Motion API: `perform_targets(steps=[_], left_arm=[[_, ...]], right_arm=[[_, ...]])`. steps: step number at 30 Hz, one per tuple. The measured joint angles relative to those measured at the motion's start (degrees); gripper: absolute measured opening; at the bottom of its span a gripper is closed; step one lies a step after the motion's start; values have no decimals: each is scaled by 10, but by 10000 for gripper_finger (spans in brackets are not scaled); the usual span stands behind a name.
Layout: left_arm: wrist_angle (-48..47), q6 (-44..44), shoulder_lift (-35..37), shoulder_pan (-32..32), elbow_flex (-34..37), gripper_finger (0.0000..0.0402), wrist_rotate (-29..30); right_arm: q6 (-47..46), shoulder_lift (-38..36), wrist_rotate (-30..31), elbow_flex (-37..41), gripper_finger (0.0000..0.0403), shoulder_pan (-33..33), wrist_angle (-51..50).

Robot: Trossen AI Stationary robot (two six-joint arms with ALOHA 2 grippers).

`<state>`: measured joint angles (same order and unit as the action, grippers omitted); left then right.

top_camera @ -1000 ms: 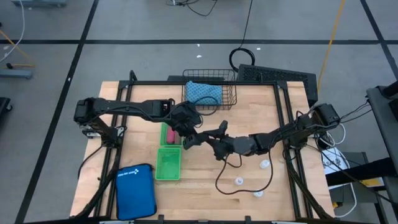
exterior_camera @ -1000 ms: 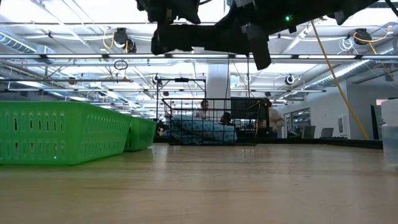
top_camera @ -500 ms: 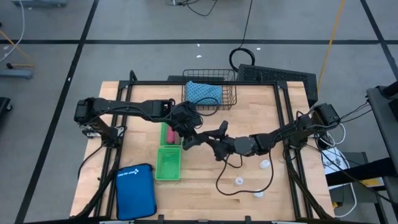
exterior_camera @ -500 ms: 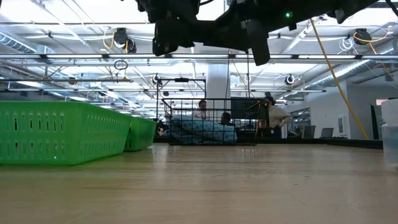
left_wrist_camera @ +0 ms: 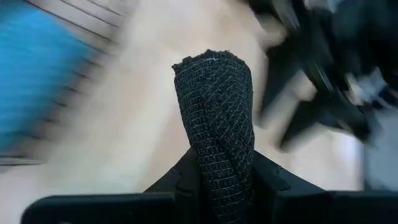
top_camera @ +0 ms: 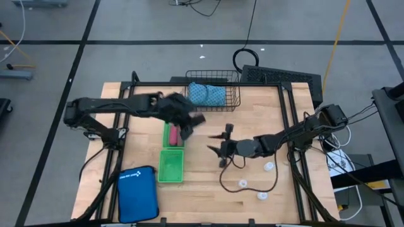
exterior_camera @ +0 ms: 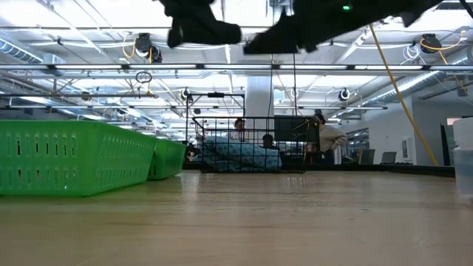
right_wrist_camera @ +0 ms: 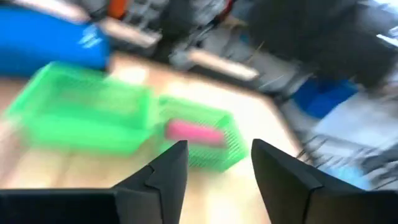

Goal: Pick & Place Medicine items
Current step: Put the black bandage into the top green bin

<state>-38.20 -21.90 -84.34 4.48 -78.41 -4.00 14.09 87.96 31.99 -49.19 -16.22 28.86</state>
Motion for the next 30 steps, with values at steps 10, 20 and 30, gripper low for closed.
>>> perform_targets(steps=[10,20,30], left_arm=[[-152,-194,105,-71,41,74,351],[-76,-498,161,-99,285,76,388],[191,-545,112,-98,415,78,309]], right_arm=[[-44,-142,-21,28,226,19,-108],[-42,-252,-19,117,216,34,-31],[-27,-256,-21,171,213,34,55]])
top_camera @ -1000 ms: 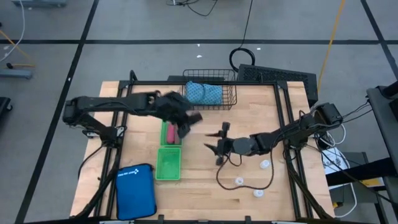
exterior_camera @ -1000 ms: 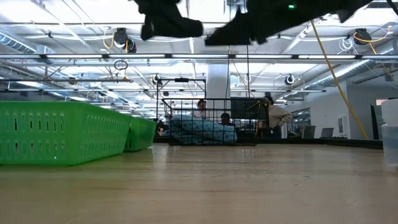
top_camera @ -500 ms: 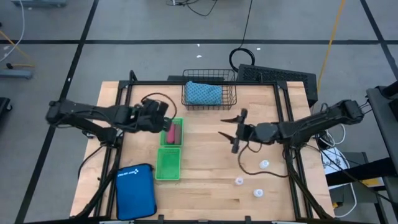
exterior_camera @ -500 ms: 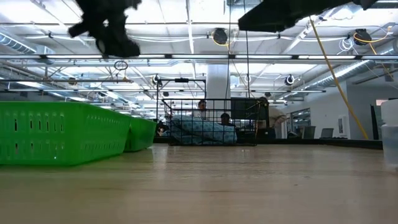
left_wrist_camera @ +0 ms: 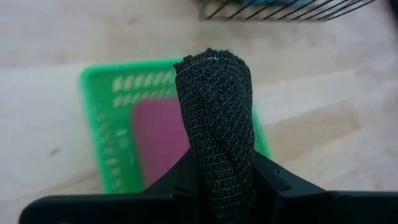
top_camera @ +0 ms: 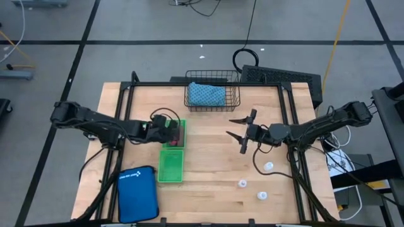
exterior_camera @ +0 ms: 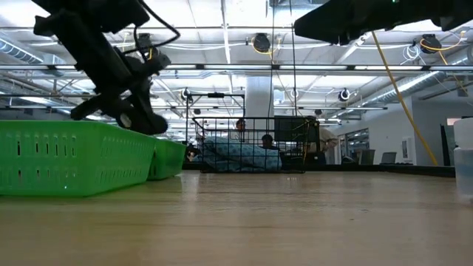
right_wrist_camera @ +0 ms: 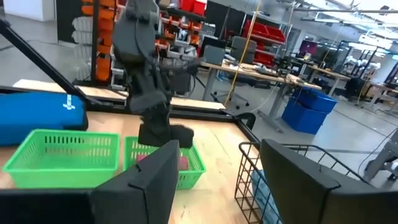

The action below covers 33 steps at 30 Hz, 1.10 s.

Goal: Pick & Place Medicine items
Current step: Put the black bandage into the top green bin

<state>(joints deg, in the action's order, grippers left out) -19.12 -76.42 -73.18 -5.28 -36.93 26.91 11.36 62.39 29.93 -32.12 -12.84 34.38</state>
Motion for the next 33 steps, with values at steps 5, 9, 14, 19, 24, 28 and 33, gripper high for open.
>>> perform_targets(steps=[5,9,14,19,24,28,33], left_arm=[[-4,-7,-19,0,0,78,-24],[-8,-8,-23,0,0,83,-34],[-8,0,-23,0,0,134,-34],[-16,-4,-23,0,0,212,-25],[-15,13,-23,0,0,268,-17],[-18,24,-15,5,0,294,-14],[-18,82,37,18,0,311,-14]], right_arm=[[0,0,0,0,211,0,0],[1,0,0,0,210,0,0],[2,0,0,0,210,0,-1],[2,0,0,0,210,0,-1],[2,0,0,0,210,0,-2],[-1,0,0,0,210,0,-4],[-2,0,0,0,210,0,-4]])
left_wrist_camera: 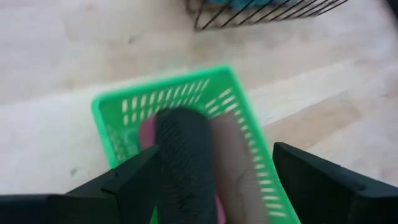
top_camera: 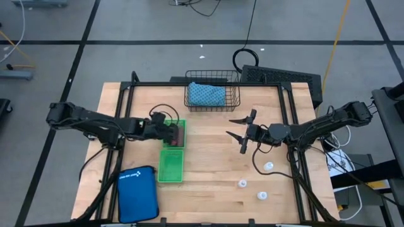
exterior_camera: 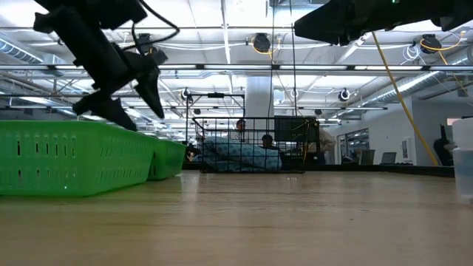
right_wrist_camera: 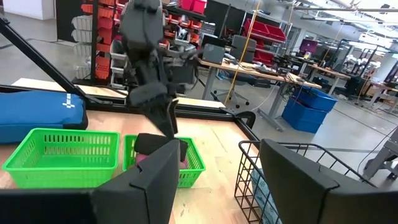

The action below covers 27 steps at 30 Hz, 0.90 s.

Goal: Pick & Place Medicine items
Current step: Put the black bandage into the top green bin

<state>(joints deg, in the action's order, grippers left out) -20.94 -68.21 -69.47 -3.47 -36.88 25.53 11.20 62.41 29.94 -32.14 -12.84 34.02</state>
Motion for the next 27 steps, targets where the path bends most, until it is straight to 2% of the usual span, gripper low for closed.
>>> perform_targets(steps=[6,10,12,16,19,24,27], left_arm=[[2,77,61,5,0,314,-1],[0,146,76,3,0,308,-27],[-2,192,78,3,0,306,-65],[-10,221,77,-1,0,310,-200],[-38,213,72,-15,-1,317,-219],[-123,99,72,-35,0,320,-189],[-139,64,72,-41,0,315,-158]], right_arm=[[0,0,0,0,210,0,0],[0,0,0,0,210,0,0],[0,0,0,0,210,0,0],[0,0,0,0,210,0,0],[-1,0,0,0,210,0,0],[-1,0,0,0,210,0,0],[-1,0,0,0,210,0,0]])
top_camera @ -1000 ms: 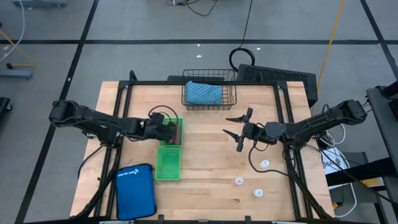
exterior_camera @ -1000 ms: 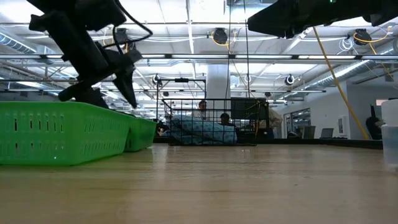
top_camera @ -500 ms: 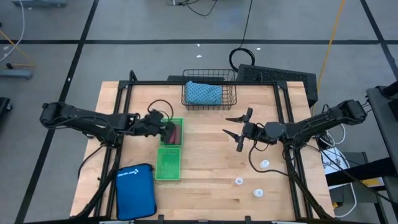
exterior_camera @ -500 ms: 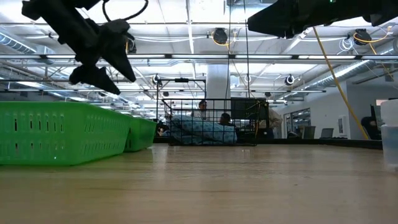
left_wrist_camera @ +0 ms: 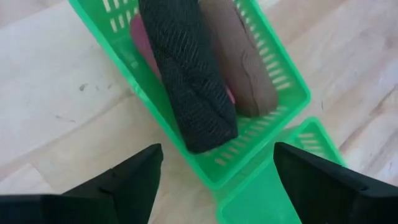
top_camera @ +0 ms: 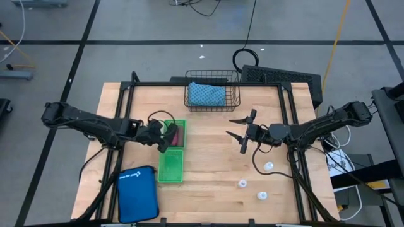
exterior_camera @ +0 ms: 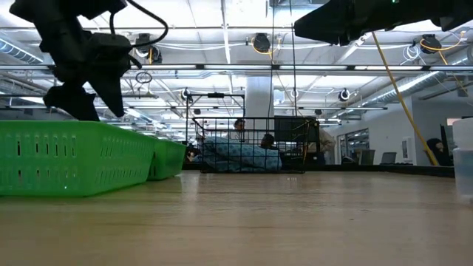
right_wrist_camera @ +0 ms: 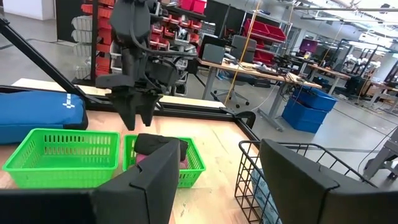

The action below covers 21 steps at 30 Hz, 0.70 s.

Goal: Pick & Place Medicine items
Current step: Put the black bandage into the top green bin

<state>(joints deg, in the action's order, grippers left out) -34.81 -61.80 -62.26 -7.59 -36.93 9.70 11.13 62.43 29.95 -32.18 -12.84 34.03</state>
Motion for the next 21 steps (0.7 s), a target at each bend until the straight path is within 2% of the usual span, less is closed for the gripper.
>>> perform_targets(steps=[6,12,16,21], left_arm=[[27,5,0,-9,0,306,11],[32,1,-1,-8,0,314,25],[45,6,-28,-8,0,319,37],[60,0,-71,-8,0,312,18]], right_arm=[[0,0,0,0,210,0,0],[-10,0,0,0,210,0,0],[-10,0,0,0,210,0,0],[-10,0,0,0,210,0,0]])
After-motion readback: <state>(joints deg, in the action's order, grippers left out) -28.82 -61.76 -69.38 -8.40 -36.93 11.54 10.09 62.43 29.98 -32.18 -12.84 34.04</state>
